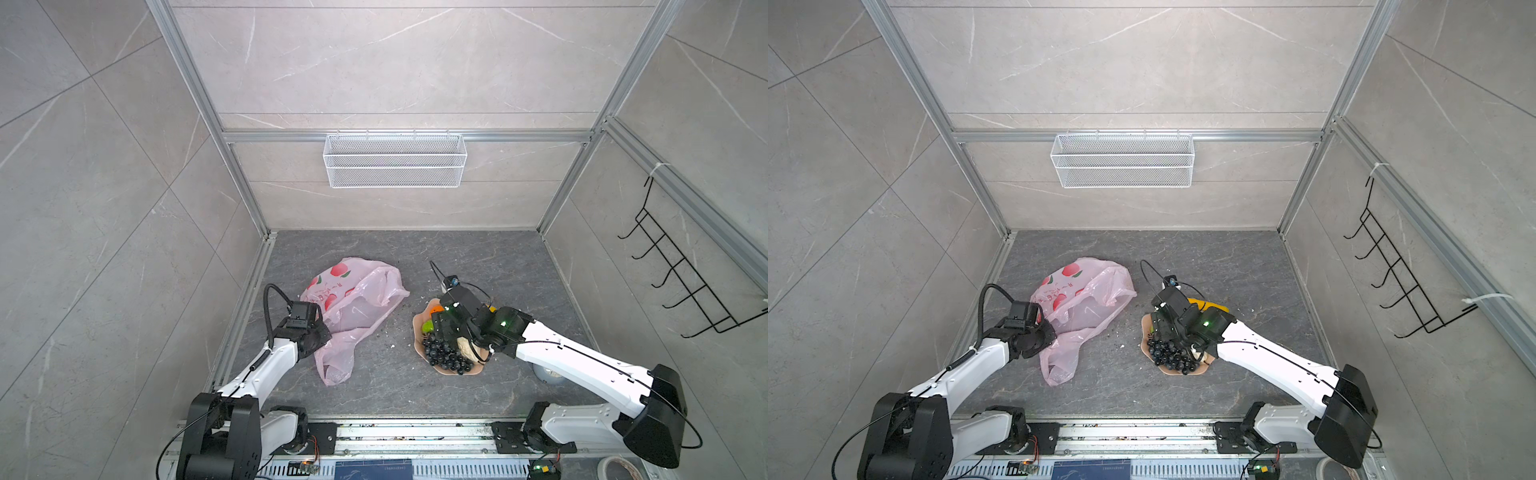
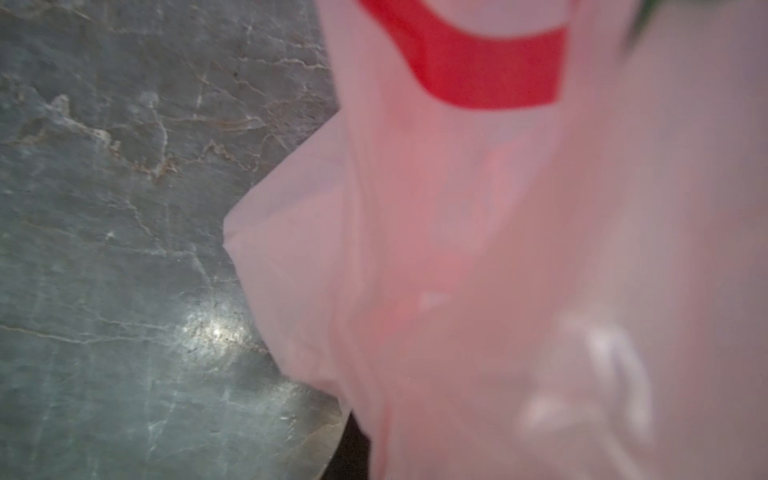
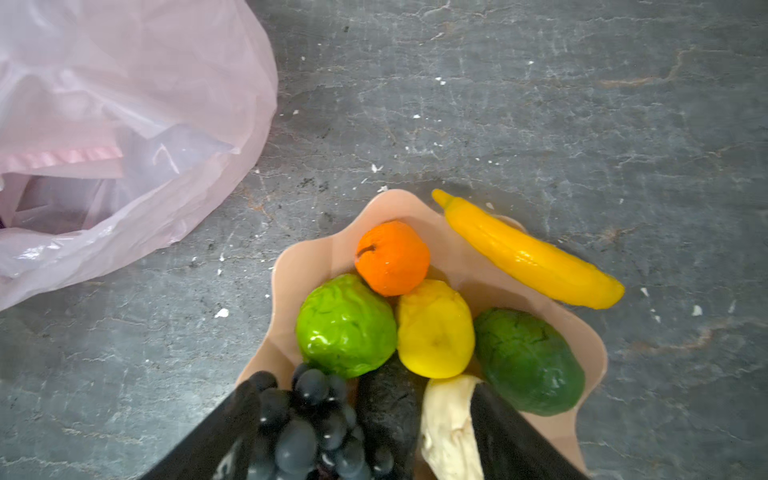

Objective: Take the fake fruits out of the plastic bag
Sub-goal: 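Lower the grapes into the bowl and open the right gripper, then grasp the yellow banana tip at the bowl's far edge with the right gripper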

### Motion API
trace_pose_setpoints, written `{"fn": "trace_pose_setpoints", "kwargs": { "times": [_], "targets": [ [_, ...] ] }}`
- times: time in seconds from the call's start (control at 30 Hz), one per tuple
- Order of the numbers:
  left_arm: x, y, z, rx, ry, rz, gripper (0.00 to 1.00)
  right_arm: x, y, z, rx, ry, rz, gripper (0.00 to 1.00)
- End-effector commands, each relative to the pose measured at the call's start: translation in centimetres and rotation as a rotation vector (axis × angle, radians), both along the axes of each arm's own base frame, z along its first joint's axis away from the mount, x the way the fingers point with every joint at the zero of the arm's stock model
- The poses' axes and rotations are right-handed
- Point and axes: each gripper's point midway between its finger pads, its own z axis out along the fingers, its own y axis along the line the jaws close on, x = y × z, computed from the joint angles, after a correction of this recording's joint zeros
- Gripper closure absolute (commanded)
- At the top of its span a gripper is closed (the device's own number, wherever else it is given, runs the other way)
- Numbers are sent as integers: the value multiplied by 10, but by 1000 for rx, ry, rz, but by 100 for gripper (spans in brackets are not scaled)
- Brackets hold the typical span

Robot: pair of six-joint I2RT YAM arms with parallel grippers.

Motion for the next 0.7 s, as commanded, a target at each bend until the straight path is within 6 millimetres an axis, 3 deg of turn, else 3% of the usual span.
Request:
{"fn": "trace_pose_setpoints", "kwargs": {
  "times": [0.0,0.37,0.67],
  "targets": [
    [14,-2,16,18,-50,-26,91,13,-17,2,-63,21,37,18],
    [12,-3,3,23,-56,-56,91,58,-48,-39,-312,221,66,16],
    [12,-4,3,18,-70,-65,91,76,-68,-56,-481,317,91,16]
  ]
}}
